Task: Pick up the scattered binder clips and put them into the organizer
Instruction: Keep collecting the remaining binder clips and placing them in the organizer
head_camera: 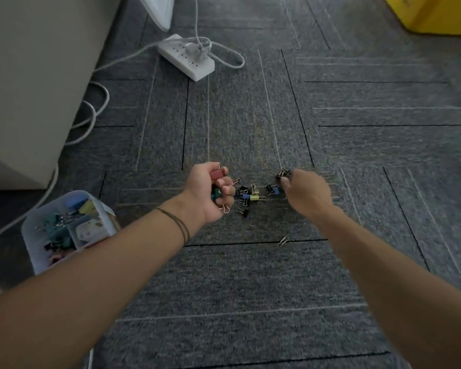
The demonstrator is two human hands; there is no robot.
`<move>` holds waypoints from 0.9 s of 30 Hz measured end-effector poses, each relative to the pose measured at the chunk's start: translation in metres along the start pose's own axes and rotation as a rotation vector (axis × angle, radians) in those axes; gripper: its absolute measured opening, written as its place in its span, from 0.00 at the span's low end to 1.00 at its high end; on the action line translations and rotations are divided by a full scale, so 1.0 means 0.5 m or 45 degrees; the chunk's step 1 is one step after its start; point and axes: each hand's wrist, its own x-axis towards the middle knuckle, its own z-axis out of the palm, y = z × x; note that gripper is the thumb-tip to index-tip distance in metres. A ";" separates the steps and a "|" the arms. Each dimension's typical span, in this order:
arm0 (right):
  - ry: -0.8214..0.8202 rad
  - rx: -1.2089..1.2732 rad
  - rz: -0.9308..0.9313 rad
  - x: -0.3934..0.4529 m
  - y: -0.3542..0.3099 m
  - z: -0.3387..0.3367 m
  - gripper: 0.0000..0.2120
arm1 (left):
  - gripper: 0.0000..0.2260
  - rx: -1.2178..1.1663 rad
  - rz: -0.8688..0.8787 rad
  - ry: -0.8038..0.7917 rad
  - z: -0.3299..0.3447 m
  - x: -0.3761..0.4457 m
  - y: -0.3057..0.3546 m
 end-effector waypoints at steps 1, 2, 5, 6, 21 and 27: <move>-0.028 0.117 0.022 0.002 0.004 0.001 0.18 | 0.15 -0.004 -0.004 -0.006 0.002 -0.005 -0.003; -0.052 0.309 0.075 0.002 0.005 0.000 0.18 | 0.15 -0.001 -0.005 -0.017 0.004 -0.012 -0.006; -0.215 1.454 0.382 -0.015 0.003 -0.028 0.15 | 0.15 0.033 0.027 -0.058 0.008 -0.045 -0.005; -0.295 1.794 0.424 -0.030 -0.007 -0.045 0.14 | 0.15 0.037 0.046 -0.078 0.007 -0.060 -0.001; -0.963 2.549 0.359 -0.211 -0.436 -0.060 0.12 | 0.10 0.010 0.747 0.266 -0.208 -0.270 0.079; -1.077 2.526 0.417 -0.277 -0.534 -0.014 0.22 | 0.15 0.032 0.969 0.578 -0.341 -0.320 0.060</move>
